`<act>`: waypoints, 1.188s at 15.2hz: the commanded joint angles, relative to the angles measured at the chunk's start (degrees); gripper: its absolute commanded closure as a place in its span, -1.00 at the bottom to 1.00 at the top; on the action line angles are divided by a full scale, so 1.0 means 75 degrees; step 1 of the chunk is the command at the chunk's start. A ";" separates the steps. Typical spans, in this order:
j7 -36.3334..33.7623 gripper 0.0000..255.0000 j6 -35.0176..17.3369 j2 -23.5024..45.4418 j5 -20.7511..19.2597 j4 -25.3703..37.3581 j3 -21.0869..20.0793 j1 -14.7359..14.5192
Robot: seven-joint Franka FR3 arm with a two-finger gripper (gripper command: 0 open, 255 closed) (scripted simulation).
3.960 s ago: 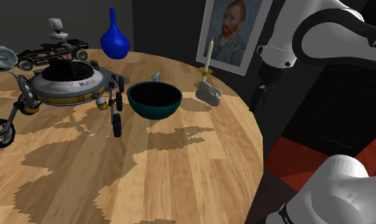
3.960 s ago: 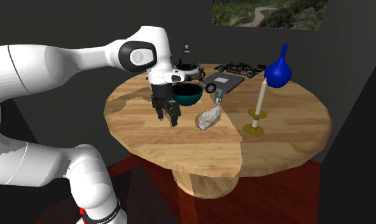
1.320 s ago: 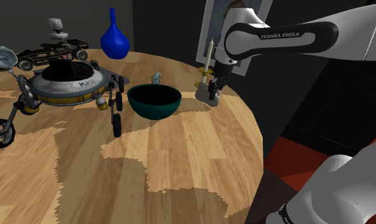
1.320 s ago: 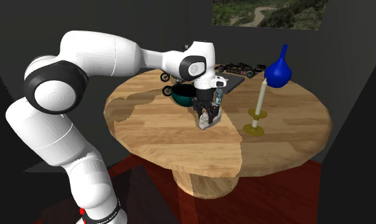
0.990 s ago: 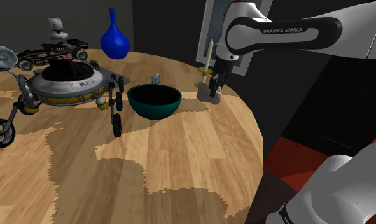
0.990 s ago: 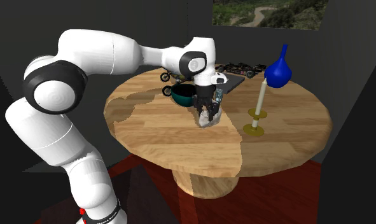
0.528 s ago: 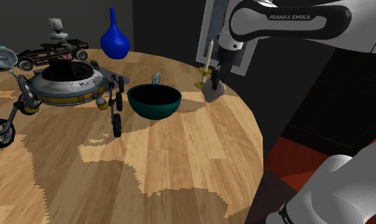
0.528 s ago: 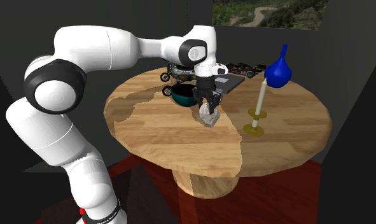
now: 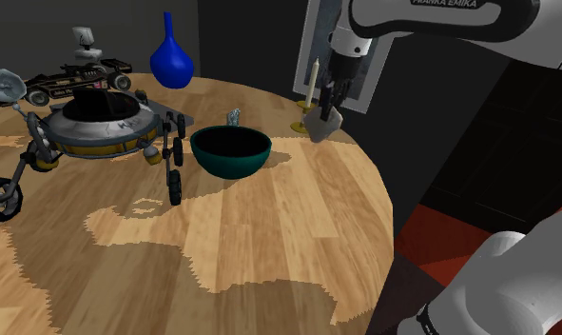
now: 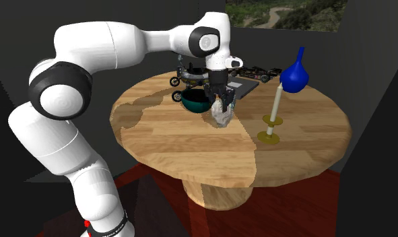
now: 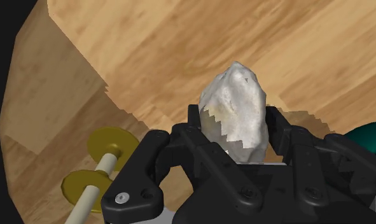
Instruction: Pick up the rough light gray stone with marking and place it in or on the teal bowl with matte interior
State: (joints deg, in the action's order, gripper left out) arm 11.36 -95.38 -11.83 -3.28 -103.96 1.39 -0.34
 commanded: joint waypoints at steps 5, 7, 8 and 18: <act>0.0025 1.00 0.0655 0.0178 0.0006 0.0835 -0.0008 -0.0004; 0.0036 1.00 0.0872 0.0249 0.0008 0.1124 -0.0009 -0.0004; 0.0042 1.00 0.0982 0.0288 0.0009 0.1273 -0.0010 -0.0005; -0.0672 1.00 0.1717 0.0831 0.0019 0.2510 -0.0444 -0.0325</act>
State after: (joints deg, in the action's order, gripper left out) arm 7.70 -82.33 -5.82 -3.14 -85.15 -1.21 -2.22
